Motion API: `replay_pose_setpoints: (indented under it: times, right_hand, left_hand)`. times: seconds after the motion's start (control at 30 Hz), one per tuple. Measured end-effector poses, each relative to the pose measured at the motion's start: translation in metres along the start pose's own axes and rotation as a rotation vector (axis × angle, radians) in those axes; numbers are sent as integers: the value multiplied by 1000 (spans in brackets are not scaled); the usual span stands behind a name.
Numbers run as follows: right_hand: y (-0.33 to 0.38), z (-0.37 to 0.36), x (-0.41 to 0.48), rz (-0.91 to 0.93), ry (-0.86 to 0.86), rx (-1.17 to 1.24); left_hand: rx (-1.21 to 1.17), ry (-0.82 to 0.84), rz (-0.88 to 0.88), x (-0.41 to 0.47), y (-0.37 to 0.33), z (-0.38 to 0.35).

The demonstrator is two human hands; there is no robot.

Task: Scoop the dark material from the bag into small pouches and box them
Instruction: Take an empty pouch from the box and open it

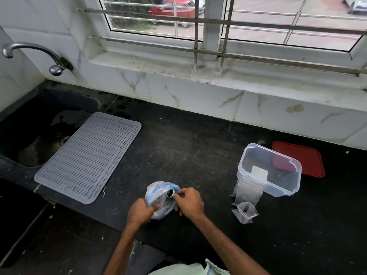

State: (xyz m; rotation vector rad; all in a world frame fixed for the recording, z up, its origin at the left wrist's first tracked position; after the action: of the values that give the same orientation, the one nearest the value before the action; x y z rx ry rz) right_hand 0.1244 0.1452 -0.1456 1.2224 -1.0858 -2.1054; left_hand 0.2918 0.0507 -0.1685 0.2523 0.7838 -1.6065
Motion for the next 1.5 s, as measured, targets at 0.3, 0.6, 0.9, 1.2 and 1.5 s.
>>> replay_pose_setpoints:
  times: [0.3, 0.6, 0.9, 1.2, 1.5]
  right_hand:
    - [3, 10, -3, 55, -35, -112]
    - [-3, 18, -4, 61, 18, -10]
    - [2, 36, -11, 64, -24, -137]
    - [3, 45, -13, 100, -35, -251]
    - [0, 50, -16, 37, 56, -63]
  left_hand:
    - [-634, 241, -59, -7, 0, 7]
    - [-416, -113, -18, -12, -20, 4]
    - [-215, -262, 43, -8, -45, -5]
    - [-528, -46, 14, -12, -58, -12]
    - [-705, -7, 176, 6, -46, -19]
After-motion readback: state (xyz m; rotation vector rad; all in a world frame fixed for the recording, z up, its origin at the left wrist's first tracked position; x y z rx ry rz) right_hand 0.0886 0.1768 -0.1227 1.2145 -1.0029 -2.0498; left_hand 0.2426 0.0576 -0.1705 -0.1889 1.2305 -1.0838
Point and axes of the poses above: each hand's wrist, its own x-axis towards the middle knuckle, its own z-axis out of the back of the hand, y = z × x, the point moved 2 cm from there along x, towards the middle knuckle, and after that the axes turned 15 degrees about x, right-handed, at the moved point
